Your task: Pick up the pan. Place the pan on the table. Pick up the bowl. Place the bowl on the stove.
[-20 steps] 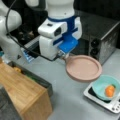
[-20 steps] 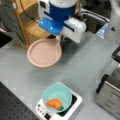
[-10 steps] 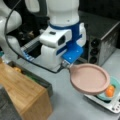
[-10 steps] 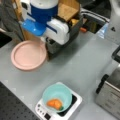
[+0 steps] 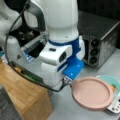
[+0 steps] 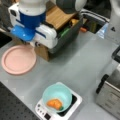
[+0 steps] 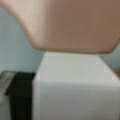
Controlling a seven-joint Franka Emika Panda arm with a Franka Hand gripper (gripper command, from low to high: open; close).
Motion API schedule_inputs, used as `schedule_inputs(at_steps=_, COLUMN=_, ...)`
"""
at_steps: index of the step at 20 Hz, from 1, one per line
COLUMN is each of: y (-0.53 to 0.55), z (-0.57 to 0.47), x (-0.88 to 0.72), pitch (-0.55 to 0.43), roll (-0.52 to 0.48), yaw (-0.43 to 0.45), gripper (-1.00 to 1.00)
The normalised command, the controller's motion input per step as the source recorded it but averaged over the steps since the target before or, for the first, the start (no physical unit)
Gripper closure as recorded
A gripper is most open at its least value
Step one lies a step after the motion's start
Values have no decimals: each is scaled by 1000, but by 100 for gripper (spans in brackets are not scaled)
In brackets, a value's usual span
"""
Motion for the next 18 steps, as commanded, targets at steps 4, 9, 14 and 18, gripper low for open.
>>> schedule_inputs(at_steps=4, y=-264, z=37, x=340, pitch=66, roll=58, yaw=64, gripper=100)
schedule_inputs(at_steps=9, y=-153, z=5, x=257, pitch=42, roll=44, yaw=38, gripper=100)
schedule_inputs(at_steps=14, y=-79, z=-136, x=145, pitch=9, roll=22, yaw=23, gripper=100)
schedule_inputs(at_steps=18, y=-31, z=-200, x=62, pitch=-16, roll=46, yaw=1, gripper=100)
